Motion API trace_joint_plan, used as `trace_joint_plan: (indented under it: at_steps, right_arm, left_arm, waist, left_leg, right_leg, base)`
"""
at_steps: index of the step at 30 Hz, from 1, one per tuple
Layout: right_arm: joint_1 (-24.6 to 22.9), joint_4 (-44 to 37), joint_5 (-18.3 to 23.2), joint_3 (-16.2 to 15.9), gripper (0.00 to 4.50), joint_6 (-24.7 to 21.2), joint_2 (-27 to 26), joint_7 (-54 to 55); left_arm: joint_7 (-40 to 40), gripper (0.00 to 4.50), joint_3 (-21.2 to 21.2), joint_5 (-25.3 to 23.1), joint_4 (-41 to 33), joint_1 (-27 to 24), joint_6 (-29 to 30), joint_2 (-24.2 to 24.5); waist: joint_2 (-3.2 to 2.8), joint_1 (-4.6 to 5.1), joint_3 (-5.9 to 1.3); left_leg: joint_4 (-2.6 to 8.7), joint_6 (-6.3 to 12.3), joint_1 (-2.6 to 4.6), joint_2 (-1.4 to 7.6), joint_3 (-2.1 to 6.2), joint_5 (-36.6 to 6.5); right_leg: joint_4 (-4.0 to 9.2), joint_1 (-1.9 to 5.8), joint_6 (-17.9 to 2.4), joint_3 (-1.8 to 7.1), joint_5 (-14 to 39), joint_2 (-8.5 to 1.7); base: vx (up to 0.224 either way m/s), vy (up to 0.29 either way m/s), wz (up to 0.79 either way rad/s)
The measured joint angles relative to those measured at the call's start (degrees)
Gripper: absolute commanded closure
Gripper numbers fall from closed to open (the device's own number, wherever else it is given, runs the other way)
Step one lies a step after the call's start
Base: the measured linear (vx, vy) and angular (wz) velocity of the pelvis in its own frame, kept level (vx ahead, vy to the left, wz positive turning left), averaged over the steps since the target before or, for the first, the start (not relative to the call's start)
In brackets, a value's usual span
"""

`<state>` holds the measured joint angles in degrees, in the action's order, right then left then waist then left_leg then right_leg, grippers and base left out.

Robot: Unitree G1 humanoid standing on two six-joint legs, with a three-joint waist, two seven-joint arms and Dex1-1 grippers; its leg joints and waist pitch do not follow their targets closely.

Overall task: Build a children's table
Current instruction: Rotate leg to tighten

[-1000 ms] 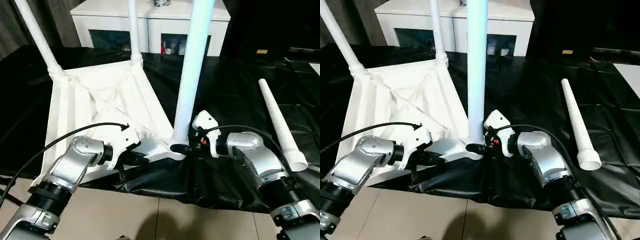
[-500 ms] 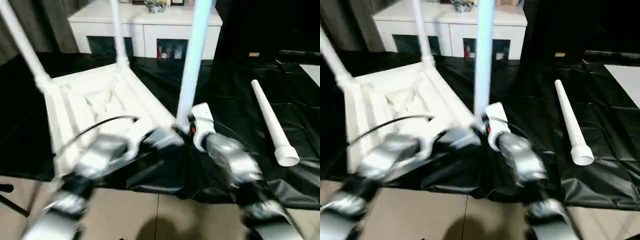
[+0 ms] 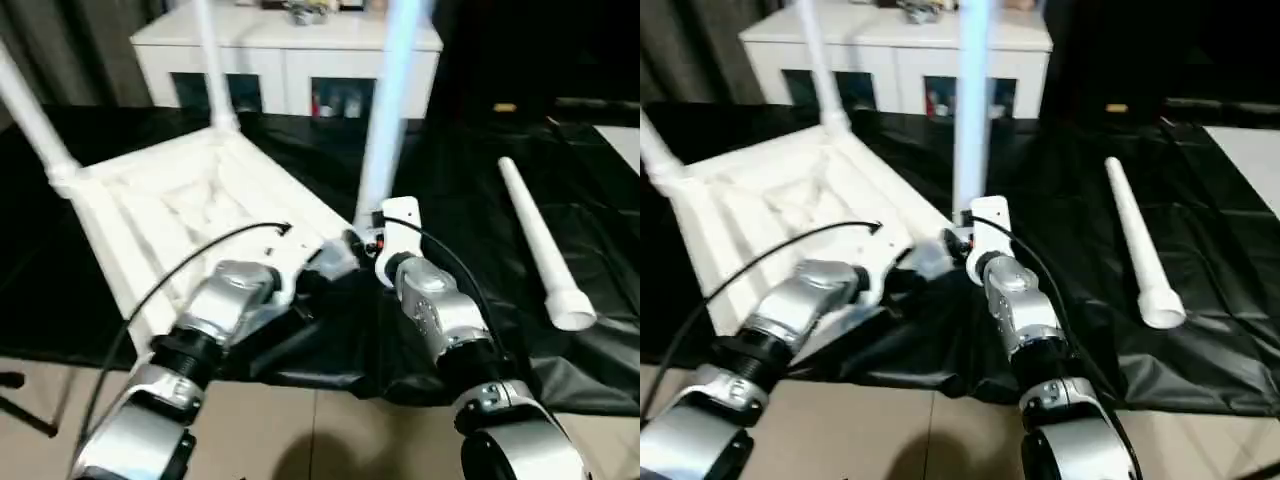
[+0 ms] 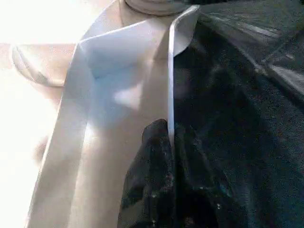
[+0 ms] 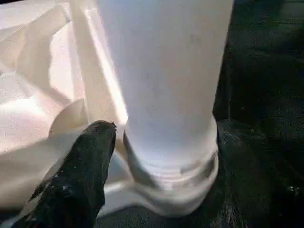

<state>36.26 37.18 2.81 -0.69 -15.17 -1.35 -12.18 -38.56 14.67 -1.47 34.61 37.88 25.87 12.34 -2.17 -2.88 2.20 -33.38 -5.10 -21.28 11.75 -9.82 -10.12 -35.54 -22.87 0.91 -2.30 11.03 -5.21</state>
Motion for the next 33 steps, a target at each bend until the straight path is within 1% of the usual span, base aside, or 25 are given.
trace_joint_plan:
  at_steps: [1, 2, 4, 6, 7, 11, 13, 15, 17, 19, 22, 23, 25, 28, 30, 31, 33]
  right_arm:
    - [-0.3, -0.8, 0.0, -1.2, 0.5, -0.3, 0.8, -1.8]
    - [-1.2, -2.8, 0.1, -3.0, 0.36, -1.3, 3.3, -5.1]
    - [-3.4, -7.5, 1.2, -6.5, 0.36, -3.7, 8.5, -13.5]
    - [-3.8, -9.0, 1.3, -7.1, 0.36, -5.0, 10.1, -16.9]
    - [-4.9, -11.3, 1.4, -8.3, 0.36, -5.5, 11.9, -19.8]
    - [-7.1, -15.3, 2.0, -10.1, 0.36, -5.3, 16.6, -28.1]
    - [-7.6, -16.7, 2.2, -10.6, 0.36, -4.9, 18.4, -31.4]
    - [-8.8, -19.0, 2.9, -11.6, 0.36, -4.4, 20.4, -35.2]
    - [-9.5, -19.8, 3.7, -12.3, 0.36, -4.4, 21.1, -37.3]
    - [-9.8, -20.8, 3.7, -13.2, 0.36, -4.4, 22.1, -38.7]
    - [-10.1, -21.4, 3.7, -13.4, 0.36, -3.9, 22.9, -40.9]
    - [-10.2, -21.4, 3.7, -13.4, 0.5, -3.6, 22.9, -41.3]
    - [-10.7, -21.4, 3.5, -13.8, 0.5, -2.7, 23.1, -42.1]
    - [-10.8, -21.0, 3.1, -14.5, 0.84, -1.9, 23.5, -42.2]
    - [-10.8, -20.7, 3.1, -14.6, 0.91, -1.6, 23.6, -42.2]
    - [-10.8, -20.6, 3.1, -14.7, 1.13, -1.4, 23.6, -42.2]
    - [-10.8, -20.1, 2.6, -14.9, 1.27, -0.4, 23.5, -42.1]
  left_arm:
    - [-0.6, 4.5, 0.0, -0.1, -0.1, -0.2, -0.7, 0.6]
    - [-1.8, 4.5, 0.1, -0.2, -1.3, -1.0, -1.2, 1.5]
    - [-5.6, 4.5, 0.2, 0.1, -5.0, -3.5, -1.9, 4.2]
    - [-7.4, 4.5, 0.3, 0.2, -6.0, -4.0, -2.4, 5.2]
    - [-9.1, 4.5, 0.7, 0.4, -7.4, -4.9, -3.0, 6.5]
    - [-17.0, 4.5, 2.1, 2.0, -12.0, -8.2, -5.6, 10.7]
    - [-20.7, 4.5, 2.9, 3.2, -14.4, -9.5, -5.9, 12.5]
    - [-23.5, 4.5, 3.7, 4.1, -16.7, -10.9, -5.9, 13.8]
    - [-25.3, 4.5, 3.9, 4.1, -17.7, -11.5, -5.9, 14.4]
    - [-26.1, 4.5, 4.0, 4.1, -18.4, -12.1, -5.8, 14.9]
    - [-26.9, 4.5, 4.0, 4.2, -19.1, -12.7, -5.8, 15.3]
    - [-27.0, 4.5, 4.0, 4.2, -19.3, -12.8, -5.8, 15.4]
    - [-27.2, 4.5, 4.0, 4.3, -19.7, -13.1, -5.6, 15.6]
    - [-27.3, 4.5, 4.0, 4.5, -19.8, -13.1, -5.5, 15.7]
    - [-27.3, 4.5, 4.0, 4.5, -19.8, -13.1, -5.5, 15.7]
    - [-27.3, 4.5, 4.0, 4.5, -19.8, -13.1, -5.5, 15.7]
    - [-27.3, 4.5, 4.0, 4.5, -19.8, -13.1, -5.5, 15.7]
  waist:
    - [-0.01, 0.12, 0.02]
    - [-0.04, 0.18, 0.03]
    - [-0.06, -0.08, 0.03]
    - [-0.08, -0.28, 0.05]
    - [-0.12, -0.44, 0.04]
    - [-0.2, -0.83, 0.08]
    - [-0.34, -1.41, 0.14]
    - [-0.32, -1.99, 0.14]
    - [-0.3, -2.27, 0.15]
    - [-0.29, -2.25, 0.16]
    - [-0.27, -2.21, 0.17]
    - [-0.26, -2.22, 0.18]
    - [-0.26, -2.22, 0.18]
    - [-0.25, -2.19, 0.18]
    - [-0.25, -2.19, 0.18]
    - [-0.25, -2.17, 0.18]
    - [-0.25, -2.14, 0.18]
  left_leg:
    - [0.06, -0.04, -0.04, 0.01, 0.0, 0.0]
    - [0.16, -0.07, -0.08, 0.02, 0.01, 0.0]
    - [0.33, -0.07, -0.11, 0.05, 0.0, 0.1]
    - [0.34, -0.07, -0.21, 0.07, -0.03, 0.1]
    - [0.33, -0.06, -0.27, 0.1, -0.01, 0.1]
    - [0.11, -0.03, -0.54, 0.09, -0.04, 0.1]
    - [-0.19, 0.05, -0.75, 0.1, -0.06, 0.0]
    - [-0.33, 0.21, -0.78, 0.1, -0.08, -0.1]
    - [-0.46, 0.26, -0.82, 0.09, -0.13, -0.1]
    - [-0.51, 0.26, -0.79, 0.09, -0.16, -0.1]
    - [-0.5, 0.25, -0.73, 0.11, -0.16, -0.1]
    - [-0.5, 0.24, -0.71, 0.11, -0.16, -0.1]
    - [-0.49, 0.23, -0.71, 0.12, -0.16, -0.1]
    - [-0.51, 0.23, -0.71, 0.11, -0.14, -0.1]
    - [-0.52, 0.23, -0.72, 0.11, -0.15, -0.1]
    - [-0.52, 0.23, -0.72, 0.11, -0.14, -0.1]
    - [-0.52, 0.23, -0.72, 0.11, -0.15, -0.1]
  right_leg:
    - [0.01, -0.09, 0.0, -0.01, 0.0, 0.02]
    - [0.11, -0.14, 0.0, -0.03, 0.0, 0.04]
    - [0.34, -0.12, 0.0, -0.09, 0.0, 0.07]
    - [0.43, -0.2, 0.0, -0.08, 0.0, 0.11]
    - [0.53, -0.21, 0.0, -0.11, 0.0, 0.13]
    - [0.64, -0.26, 0.1, -0.09, 0.2, 0.07]
    - [0.61, -0.31, 0.1, -0.11, 0.2, 0.03]
    - [0.61, -0.28, 0.0, -0.1, 0.2, 0.01]
    - [0.58, -0.28, 0.0, -0.07, 0.2, -0.03]
    - [0.52, -0.27, 0.0, -0.03, 0.2, -0.05]
    - [0.4, -0.26, 0.0, -0.04, 0.2, -0.05]
    - [0.35, -0.26, 0.0, -0.05, 0.2, -0.05]
    - [0.28, -0.27, 0.0, -0.06, 0.2, -0.05]
    - [0.28, -0.27, 0.0, -0.05, 0.2, -0.05]
    - [0.29, -0.27, 0.0, -0.04, 0.2, -0.05]
    - [0.29, -0.27, 0.0, -0.04, 0.2, -0.05]
    - [0.28, -0.27, 0.0, -0.05, 0.2, -0.04]
  base:
    - [0.0, 0.0, 0.0]
    - [0.0, 0.0, 0.0]
    - [0.0, 0.0, 0.0]
    - [0.0, 0.0, 0.0]
    - [0.0, 0.0, 0.0]
    - [0.0, 0.0, 0.0]
    - [0.0, 0.0, 0.0]
    - [0.0, 0.0, 0.0]
    - [0.0, 0.0, 0.0]
    - [0.0, 0.0, 0.0]
    - [0.0, 0.0, 0.0]
    - [0.0, 0.0, 0.0]
    - [0.0, 0.0, 0.0]
    - [0.0, 0.0, 0.0]
    - [0.0, 0.0, 0.0]
    - [0.0, 0.0, 0.0]
    - [0.0, 0.0, 0.0]
